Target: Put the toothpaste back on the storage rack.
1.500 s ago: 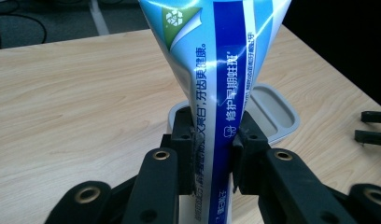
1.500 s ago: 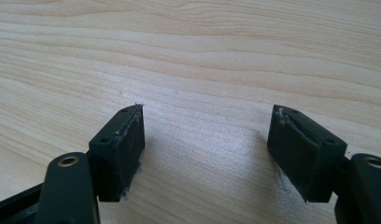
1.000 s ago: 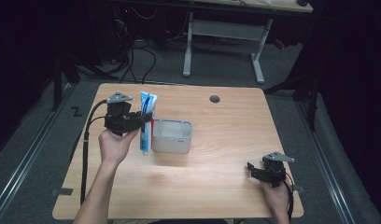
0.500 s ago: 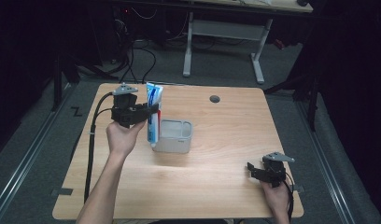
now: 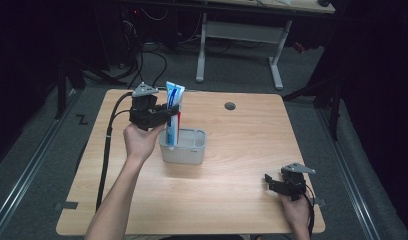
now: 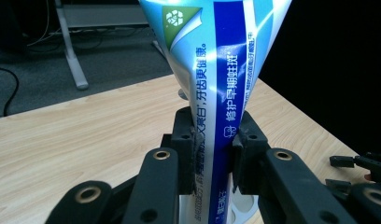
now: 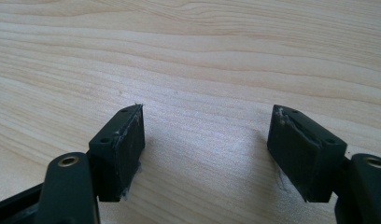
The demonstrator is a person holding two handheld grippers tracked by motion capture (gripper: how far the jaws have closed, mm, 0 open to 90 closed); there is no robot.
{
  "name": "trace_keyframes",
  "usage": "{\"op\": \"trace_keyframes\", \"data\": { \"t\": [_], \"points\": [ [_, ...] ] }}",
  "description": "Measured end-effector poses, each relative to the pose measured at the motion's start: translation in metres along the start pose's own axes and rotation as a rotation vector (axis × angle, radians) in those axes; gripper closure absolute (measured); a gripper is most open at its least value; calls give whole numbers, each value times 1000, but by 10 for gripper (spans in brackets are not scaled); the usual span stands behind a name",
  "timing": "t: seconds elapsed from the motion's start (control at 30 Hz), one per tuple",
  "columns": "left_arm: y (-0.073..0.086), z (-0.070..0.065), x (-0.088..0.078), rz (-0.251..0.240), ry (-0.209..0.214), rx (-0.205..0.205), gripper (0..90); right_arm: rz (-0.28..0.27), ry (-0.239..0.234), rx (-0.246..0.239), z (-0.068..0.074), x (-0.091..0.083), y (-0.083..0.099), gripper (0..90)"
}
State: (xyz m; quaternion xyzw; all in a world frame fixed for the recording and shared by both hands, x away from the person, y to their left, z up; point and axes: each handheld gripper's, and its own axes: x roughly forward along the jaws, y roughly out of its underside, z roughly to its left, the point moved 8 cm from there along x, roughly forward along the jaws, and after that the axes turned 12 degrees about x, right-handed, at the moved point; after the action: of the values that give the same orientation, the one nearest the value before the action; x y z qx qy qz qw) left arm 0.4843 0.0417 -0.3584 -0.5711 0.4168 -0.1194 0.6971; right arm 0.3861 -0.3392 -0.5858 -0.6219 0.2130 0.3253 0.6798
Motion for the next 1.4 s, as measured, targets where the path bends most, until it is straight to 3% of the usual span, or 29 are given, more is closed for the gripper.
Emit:
{"op": "trace_keyframes", "data": {
  "t": [0.17, 0.27, 0.33, 0.83, 1.4],
  "points": [
    [-5, -1, 11, -3, -15, 13, 746, 1, -1, 1, 0, 0, 0, 275],
    [-6, -3, 16, -2, -55, 52, 746, 1, -1, 2, 0, 0, 0, 275],
    [-6, -5, 18, 4, -57, 64, 746, 1, -1, 2, 0, 0, 0, 275],
    [-1, -3, 34, 3, -48, 47, 742, 1, -1, 2, 0, 0, 0, 275],
    [15, 3, 45, 17, -66, 28, 737, 1, -1, 2, 1, 0, 0, 274]
  ]
}}
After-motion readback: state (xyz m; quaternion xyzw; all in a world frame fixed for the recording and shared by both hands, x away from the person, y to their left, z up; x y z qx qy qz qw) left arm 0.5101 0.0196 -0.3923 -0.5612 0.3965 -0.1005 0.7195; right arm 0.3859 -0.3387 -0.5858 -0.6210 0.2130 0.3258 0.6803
